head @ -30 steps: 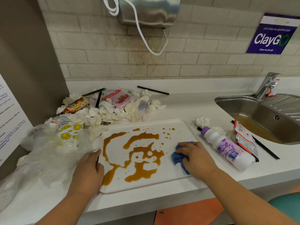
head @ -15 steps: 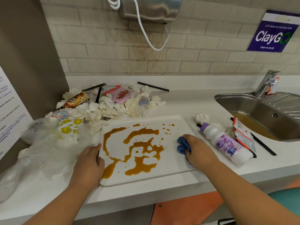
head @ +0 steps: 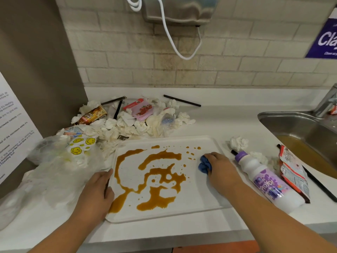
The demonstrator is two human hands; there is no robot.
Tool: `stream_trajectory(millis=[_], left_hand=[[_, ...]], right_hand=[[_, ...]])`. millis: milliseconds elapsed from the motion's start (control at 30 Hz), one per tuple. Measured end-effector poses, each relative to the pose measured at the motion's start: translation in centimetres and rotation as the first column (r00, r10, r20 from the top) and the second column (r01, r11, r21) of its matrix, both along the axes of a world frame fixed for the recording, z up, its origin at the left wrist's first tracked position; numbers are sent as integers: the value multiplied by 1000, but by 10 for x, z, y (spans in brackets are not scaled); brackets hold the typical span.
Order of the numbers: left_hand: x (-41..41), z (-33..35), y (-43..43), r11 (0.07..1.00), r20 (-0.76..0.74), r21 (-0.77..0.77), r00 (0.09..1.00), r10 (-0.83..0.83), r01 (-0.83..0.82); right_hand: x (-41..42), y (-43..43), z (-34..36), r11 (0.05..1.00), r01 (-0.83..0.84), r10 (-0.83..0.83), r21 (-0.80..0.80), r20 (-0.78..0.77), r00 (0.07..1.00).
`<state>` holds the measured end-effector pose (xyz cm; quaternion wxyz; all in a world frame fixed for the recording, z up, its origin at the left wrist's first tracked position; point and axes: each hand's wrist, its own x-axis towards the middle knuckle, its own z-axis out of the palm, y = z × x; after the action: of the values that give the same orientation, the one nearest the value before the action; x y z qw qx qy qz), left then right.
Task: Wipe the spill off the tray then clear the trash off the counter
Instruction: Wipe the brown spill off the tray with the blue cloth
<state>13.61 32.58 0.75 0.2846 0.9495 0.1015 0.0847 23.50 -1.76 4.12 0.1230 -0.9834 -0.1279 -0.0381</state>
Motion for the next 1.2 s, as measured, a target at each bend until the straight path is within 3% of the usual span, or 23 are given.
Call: stream_trajectory(millis=[133,300,467,567,700,800,900,1067,1200], left_hand=[[-1,0,1,1000,14,-17,1000,-25,25],[-3,-2,2,999,30,-39,1000,0,1],[-4,-2,2,999,57,-42,998,13,-10],[-2,-2,1,999,70,-48,997,14,-11],[-1,-4,1,999,73,-50,997,17,-13],[-1,-4,2,999,72,-45,997,9,-5],[-1,-4,3,999,77,-45,997,1,3],[-1,-6,4,998,75,-58,997,9,-4],[-1,-6,3,998,79,-56,997,9,-4]], right_hand=[[16,-9,4,998,-58,60,28,-62,996],[33,2,3,991,-50,49,-128,-9,999],[56,-5,18,993,22,-44,-113,-191,981],[59,0,6,983,17,-38,-184,-109,993],[67,-2,9,997,-11,0,-74,-150,989],[73,-1,17,990,24,-44,-137,-147,988],[66,6,11,985,-119,106,-127,-110,988],[86,1,18,998,-59,59,7,-230,971],[79,15,14,980,-189,197,62,-184,963]])
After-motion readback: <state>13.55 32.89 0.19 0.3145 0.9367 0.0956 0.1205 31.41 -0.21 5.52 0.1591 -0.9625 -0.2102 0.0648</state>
